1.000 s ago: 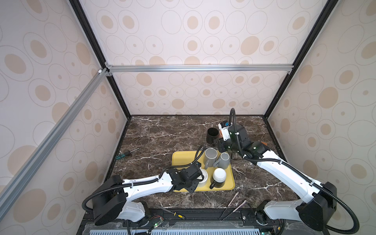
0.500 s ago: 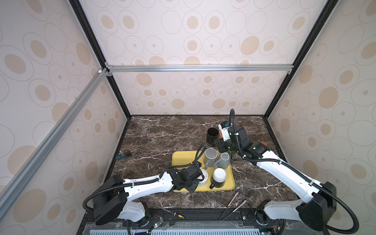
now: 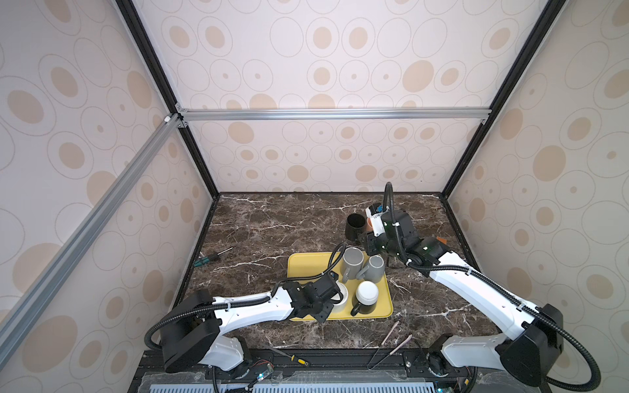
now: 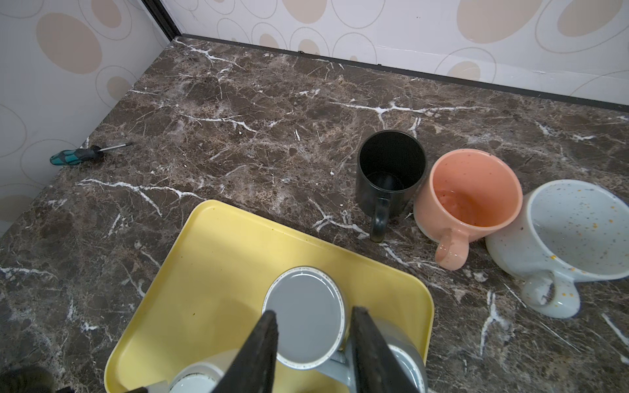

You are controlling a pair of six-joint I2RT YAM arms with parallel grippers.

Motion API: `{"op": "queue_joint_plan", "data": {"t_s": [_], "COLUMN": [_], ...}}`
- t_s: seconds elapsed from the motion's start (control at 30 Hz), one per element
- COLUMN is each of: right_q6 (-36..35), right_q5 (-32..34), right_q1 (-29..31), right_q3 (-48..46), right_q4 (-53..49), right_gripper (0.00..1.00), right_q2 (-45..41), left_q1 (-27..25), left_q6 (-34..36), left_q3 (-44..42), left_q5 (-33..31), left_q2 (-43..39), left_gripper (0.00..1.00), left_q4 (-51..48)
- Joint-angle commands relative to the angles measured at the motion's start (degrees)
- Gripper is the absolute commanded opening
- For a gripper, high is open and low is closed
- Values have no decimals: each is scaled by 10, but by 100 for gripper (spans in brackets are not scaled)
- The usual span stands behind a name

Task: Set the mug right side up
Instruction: 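Lower the left gripper and close it on the white mug's base, then lift the white mug and raise it toward the right gripper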

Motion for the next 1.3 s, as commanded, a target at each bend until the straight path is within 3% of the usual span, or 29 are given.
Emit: {"op": "queue_joint_plan", "data": {"t_s": [0.0,0.3,0.37,0.8,0.97,1.13,1.27], "right_q6": [3,14,17,24,28,48,57], "right_q5": [3,-20,-27,-25,-37,-50,-72], "right_q1": [1,0,1,1,1,0,0], "right_q3": [-10,-5,-2,9,29,36,31], "right_q4": [0,4,1,-10,-18,-6,15], "right_gripper": [38,38,38,37,37,37,37], "right_q2": [-9,4,10,-4,-10,-37,-72], "left_q1": [5,5,5,6,25,70,117], "left_q6": [9,15,18,36,31,20,8], "left_q3": [18,20,23,51,101,128,126], "left_q5": [-12,5,8,30,5,6,32], "left_q2": [-1,-10,-12,-96,-150,-183,-197], "left_gripper": [27,9,0,0,0,0,0], "left_q4": [3,0,-10,-90,-117,-77,19]}}
